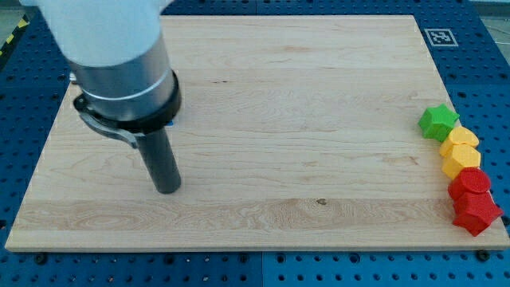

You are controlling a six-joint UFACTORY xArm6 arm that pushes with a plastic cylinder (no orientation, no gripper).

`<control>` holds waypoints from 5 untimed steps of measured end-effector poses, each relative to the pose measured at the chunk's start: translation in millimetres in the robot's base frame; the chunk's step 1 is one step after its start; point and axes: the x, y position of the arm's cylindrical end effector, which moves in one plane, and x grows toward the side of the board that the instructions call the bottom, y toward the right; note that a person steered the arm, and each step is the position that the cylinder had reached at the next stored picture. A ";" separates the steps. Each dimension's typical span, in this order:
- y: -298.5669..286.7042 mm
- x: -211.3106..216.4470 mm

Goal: Move the blue triangle towards the top of the green star

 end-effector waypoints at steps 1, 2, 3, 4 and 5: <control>-2.0 -15.7; -4.0 -18.9; -18.1 -28.7; -35.6 -40.1; -42.9 -51.3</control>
